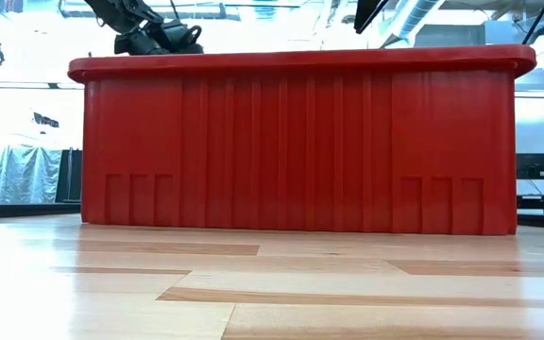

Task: Pick and place slides into bin
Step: Put the black slide into the red container, then return to Home Position

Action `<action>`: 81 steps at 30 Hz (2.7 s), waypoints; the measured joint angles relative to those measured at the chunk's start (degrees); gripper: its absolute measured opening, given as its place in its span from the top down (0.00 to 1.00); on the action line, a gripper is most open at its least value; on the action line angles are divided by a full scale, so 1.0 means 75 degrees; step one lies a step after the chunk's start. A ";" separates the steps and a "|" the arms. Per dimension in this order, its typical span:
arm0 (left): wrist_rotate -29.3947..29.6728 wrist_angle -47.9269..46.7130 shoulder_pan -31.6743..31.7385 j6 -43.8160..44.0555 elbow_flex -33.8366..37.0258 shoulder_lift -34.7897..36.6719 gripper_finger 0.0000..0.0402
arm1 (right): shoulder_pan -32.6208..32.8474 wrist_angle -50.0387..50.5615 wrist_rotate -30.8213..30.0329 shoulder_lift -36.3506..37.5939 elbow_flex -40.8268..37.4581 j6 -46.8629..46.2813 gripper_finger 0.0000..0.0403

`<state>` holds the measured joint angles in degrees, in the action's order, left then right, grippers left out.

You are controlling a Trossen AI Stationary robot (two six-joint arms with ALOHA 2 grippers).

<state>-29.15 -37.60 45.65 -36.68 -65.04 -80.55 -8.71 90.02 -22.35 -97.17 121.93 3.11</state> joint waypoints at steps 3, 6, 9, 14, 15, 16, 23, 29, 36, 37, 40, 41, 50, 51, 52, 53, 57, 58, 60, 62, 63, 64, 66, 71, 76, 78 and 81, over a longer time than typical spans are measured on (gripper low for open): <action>0.0039 0.0008 0.0000 -0.0031 0.0000 0.0000 0.72 | 0.0000 0.0000 0.0003 0.0000 0.0000 0.0001 0.41; 0.0170 0.0021 -0.0003 -0.0175 0.0000 0.0000 0.72 | 0.0000 -0.0001 0.0003 0.0001 0.0000 0.0004 0.41; 0.0354 0.0009 -0.0047 -0.0381 0.0000 0.0000 0.72 | 0.0000 -0.0003 0.0003 0.0000 0.0000 0.0003 0.41; 0.0787 0.0022 -0.0243 -0.0582 0.0000 0.0000 0.67 | 0.0000 -0.0006 0.0003 0.0001 0.0000 -0.0001 0.41; 0.0870 0.0023 -0.0282 -0.0640 0.0000 0.0000 0.65 | 0.0000 -0.0006 0.0003 0.0000 0.0000 -0.0003 0.41; 0.0963 0.0022 -0.0312 -0.0722 0.0000 0.0000 0.63 | 0.0000 -0.0006 0.0003 0.0000 0.0000 -0.0003 0.41; 0.1214 0.0071 -0.0376 -0.0859 0.0015 -0.0015 0.49 | 0.0000 -0.0007 0.0004 0.0000 0.0000 -0.0006 0.41; 0.1565 0.0117 -0.0376 -0.1071 0.0015 -0.0012 0.46 | 0.0000 -0.0009 0.0009 0.0000 0.0000 -0.0006 0.41; 0.1903 0.0119 -0.0376 -0.1291 0.0015 -0.0013 0.46 | 0.0000 -0.0009 0.0010 0.0000 0.0000 -0.0006 0.41; 0.1957 0.0119 -0.0376 -0.1325 0.0015 -0.0015 0.46 | 0.0000 -0.0009 0.0009 0.0000 0.0000 -0.0006 0.41; 0.2145 0.0122 -0.0373 -0.1438 0.0015 -0.0015 0.46 | 0.0000 -0.0009 0.0012 0.0000 0.0000 -0.0008 0.41; 0.2199 0.0122 -0.0373 -0.1481 0.0015 -0.0012 0.46 | 0.0000 -0.0009 0.0012 0.0000 0.0000 -0.0009 0.41; 0.2730 0.0169 -0.0373 -0.1923 0.0015 -0.0015 0.46 | 0.0012 -0.0011 0.0077 0.0000 0.0000 -0.0009 0.41; 0.2757 0.0169 -0.0373 -0.1956 0.0015 -0.0012 0.46 | 0.0012 -0.0010 0.0080 0.0000 0.0000 -0.0009 0.41; 0.2784 0.0166 -0.0373 -0.1967 0.0015 -0.0012 0.46 | 0.0012 -0.0012 0.0079 0.0000 0.0000 -0.0009 0.41; 0.2801 0.0166 -0.0373 -0.1970 0.0015 -0.0013 0.46 | 0.0011 -0.0012 0.0080 0.0000 0.0000 -0.0009 0.41; 0.2862 0.0160 -0.0373 -0.1977 0.0015 -0.0015 0.46 | 0.0009 -0.0012 0.0079 0.0000 0.0000 -0.0009 0.41; 0.2918 0.0158 -0.0373 -0.1980 0.0015 -0.0012 0.46 | 0.0009 -0.0012 0.0079 0.0000 0.0000 -0.0007 0.41; 0.3010 0.0154 -0.0373 -0.1980 0.0015 -0.0014 0.46 | 0.0009 -0.0012 0.0078 0.0000 0.0000 -0.0009 0.41; 0.3080 0.0152 -0.0373 -0.1974 0.0015 -0.0014 0.46 | 0.0009 -0.0017 0.0076 0.0000 0.0000 -0.0008 0.41; 0.3104 0.0151 -0.0373 -0.1960 0.0015 -0.0014 0.46 | 0.0009 -0.0017 0.0076 0.0000 0.0000 -0.0009 0.41; 0.3153 0.0149 -0.0373 -0.1905 0.0015 -0.0012 0.46 | 0.0009 -0.0017 0.0075 0.0001 0.0000 -0.0006 0.41; 0.3205 0.0149 -0.0373 -0.1707 0.0015 -0.0015 0.46 | 0.0009 -0.0017 0.0073 0.0000 0.0000 -0.0009 0.41; 0.3282 -0.0007 -0.0374 -0.1271 -0.0086 0.0007 0.46 | 0.0009 -0.0017 0.0065 0.0000 0.0000 -0.0009 0.41; 0.3389 -0.0672 -0.0425 -0.0578 -0.1098 0.0118 0.46 | 0.0011 -0.0043 0.0046 0.0000 0.0000 -0.0017 0.41; 0.3241 -0.0769 -0.0413 -0.0102 -0.1629 0.0268 0.46 | 0.0014 -0.0140 0.0020 0.0005 0.0000 -0.0078 0.41; 0.2538 -0.0679 -0.0224 0.0785 -0.2204 0.0788 0.46 | 0.0047 -0.0509 0.0062 0.0152 -0.0003 -0.0169 0.41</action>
<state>-10.11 -42.70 43.97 -30.79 -81.57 -74.65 -8.36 86.20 -21.89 -96.02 121.91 1.85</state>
